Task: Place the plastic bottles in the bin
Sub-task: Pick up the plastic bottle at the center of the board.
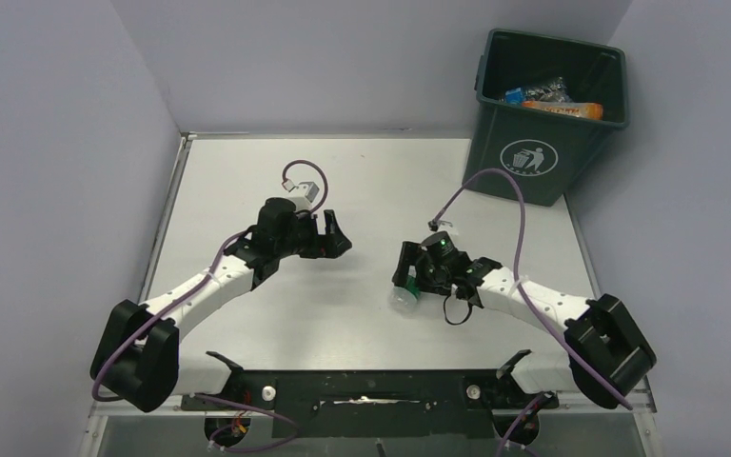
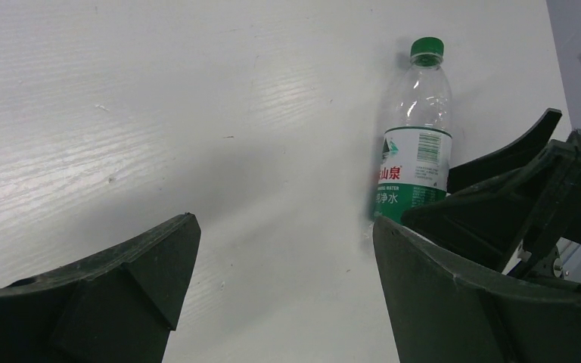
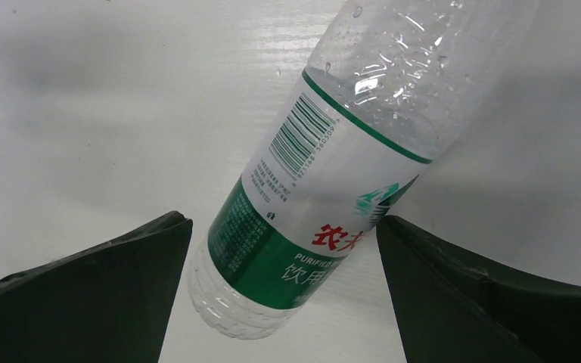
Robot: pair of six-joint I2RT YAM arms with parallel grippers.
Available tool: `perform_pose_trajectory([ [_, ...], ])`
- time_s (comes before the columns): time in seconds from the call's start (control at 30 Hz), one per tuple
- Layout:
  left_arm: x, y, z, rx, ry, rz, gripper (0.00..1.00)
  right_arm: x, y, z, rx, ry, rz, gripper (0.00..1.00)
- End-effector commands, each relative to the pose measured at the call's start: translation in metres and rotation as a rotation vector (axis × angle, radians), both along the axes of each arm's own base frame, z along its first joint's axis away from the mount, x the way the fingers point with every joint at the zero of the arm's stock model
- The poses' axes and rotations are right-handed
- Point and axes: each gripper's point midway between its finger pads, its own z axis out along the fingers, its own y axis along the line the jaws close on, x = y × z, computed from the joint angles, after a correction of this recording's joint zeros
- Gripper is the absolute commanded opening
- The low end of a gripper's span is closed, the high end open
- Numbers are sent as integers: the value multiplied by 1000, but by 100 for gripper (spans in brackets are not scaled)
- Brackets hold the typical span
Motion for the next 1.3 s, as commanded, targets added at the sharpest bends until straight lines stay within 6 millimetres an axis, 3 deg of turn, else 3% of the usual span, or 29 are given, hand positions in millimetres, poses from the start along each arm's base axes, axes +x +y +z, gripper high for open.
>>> perform_pose_trajectory([
  [0.0, 12, -8, 24, -45, -75, -16, 86, 24, 23, 14, 48, -58, 22, 100],
  [0.33, 16, -5, 24, -40, -77, -12, 86, 25, 31, -1, 23, -22, 72, 98],
  [0.53, 16, -5, 22, -42, -71, -17, 86, 25, 35, -13, -2, 1, 113, 87],
  [0.67, 17, -2, 22, -40, -72, -11, 86, 29, 35, -7, -15, -20, 129, 78],
  [0.73, 18, -1, 22, -43, -72, -10, 86, 33, 35, 4, -16, -52, 131, 74],
  [0.9, 17, -1, 20, -49, -71, -9, 86, 47, 31, 33, -42, -139, 133, 48],
  [1.1, 16, -1, 17, -53, -69, -7, 86, 81, 19, 85, -58, -261, 117, 47],
  [1.27, 15, -1, 18, -61, -73, -3, 86, 123, -2, 154, -63, -413, 79, 48],
])
